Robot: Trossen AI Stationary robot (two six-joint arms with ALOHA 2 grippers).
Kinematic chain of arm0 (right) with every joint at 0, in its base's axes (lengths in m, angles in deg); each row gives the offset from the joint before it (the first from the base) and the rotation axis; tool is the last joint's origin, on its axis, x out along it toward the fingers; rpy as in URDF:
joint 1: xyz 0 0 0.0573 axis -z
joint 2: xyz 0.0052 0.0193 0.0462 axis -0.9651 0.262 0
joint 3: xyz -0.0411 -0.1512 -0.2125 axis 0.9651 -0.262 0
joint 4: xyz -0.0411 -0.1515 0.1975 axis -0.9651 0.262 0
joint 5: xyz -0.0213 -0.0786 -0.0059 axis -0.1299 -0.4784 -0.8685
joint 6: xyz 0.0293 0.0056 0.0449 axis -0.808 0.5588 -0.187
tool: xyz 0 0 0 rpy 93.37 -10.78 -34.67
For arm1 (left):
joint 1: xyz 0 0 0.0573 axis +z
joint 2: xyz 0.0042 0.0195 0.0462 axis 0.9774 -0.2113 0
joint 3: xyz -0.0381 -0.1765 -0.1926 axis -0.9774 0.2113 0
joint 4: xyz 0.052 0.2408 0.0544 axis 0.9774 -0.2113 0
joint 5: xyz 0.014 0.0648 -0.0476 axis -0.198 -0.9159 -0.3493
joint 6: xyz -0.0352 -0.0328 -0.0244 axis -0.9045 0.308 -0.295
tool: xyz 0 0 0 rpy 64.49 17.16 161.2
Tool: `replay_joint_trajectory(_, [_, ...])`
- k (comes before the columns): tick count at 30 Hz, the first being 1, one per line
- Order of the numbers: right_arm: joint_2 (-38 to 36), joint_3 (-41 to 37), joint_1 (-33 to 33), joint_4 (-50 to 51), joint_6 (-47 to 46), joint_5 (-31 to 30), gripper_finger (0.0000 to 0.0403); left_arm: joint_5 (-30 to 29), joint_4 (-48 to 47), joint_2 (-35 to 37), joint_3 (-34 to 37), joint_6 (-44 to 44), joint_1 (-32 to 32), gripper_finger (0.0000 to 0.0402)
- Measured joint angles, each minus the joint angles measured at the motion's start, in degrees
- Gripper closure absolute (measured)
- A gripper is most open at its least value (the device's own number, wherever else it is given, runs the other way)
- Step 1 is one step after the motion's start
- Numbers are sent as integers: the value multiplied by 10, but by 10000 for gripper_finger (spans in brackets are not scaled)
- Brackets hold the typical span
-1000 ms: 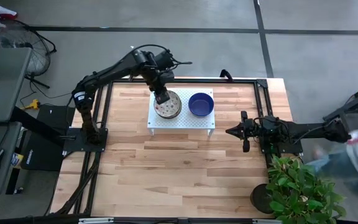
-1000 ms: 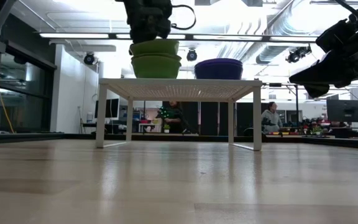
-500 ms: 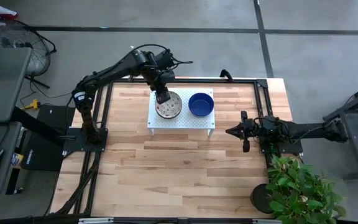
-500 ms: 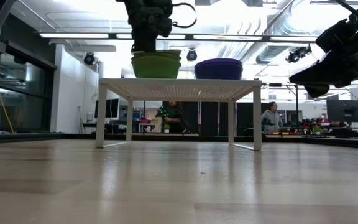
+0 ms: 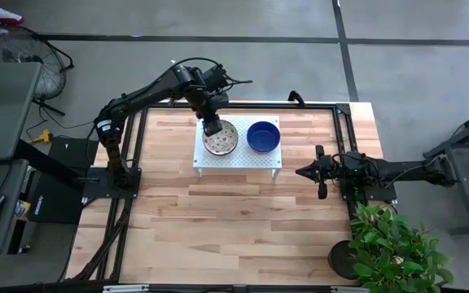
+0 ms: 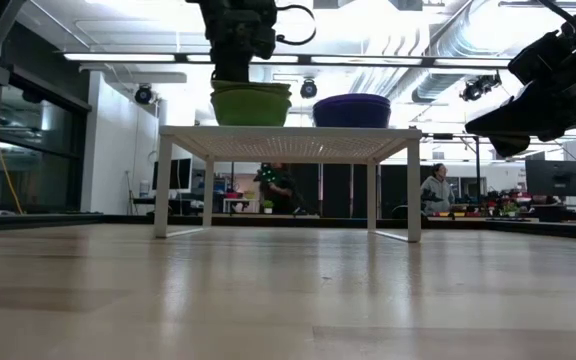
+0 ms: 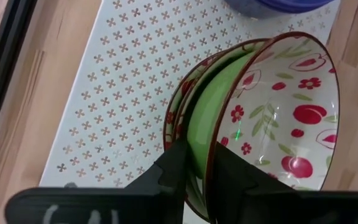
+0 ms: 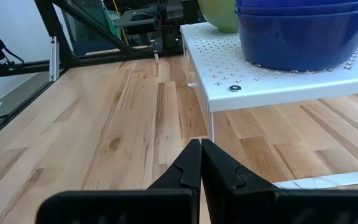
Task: Pick & Place Mini bowls
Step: Stack the white patterned bowl on top of the white patterned bowls on the shelf
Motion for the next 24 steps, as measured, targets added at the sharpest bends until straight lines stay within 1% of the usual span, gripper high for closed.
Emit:
replay_joint_trajectory(8, [0,0,0,0,0,0,402,-1,0,0,0,29,0,348])
replay_joint_trajectory(11, [0,0,0,0,0,0,403,-1,1,0,0,35,0,341])
replay_joint_trajectory(14, [0,0,0,0,0,0,402,-1,2,0,0,46,0,318])
replay_joint_trajectory(20, [0,0,0,0,0,0,403,8,3,1,0,59,0,259])
replay_joint_trajectory(24, [0,0,0,0,0,0,402,18,4,1,0,60,0,242])
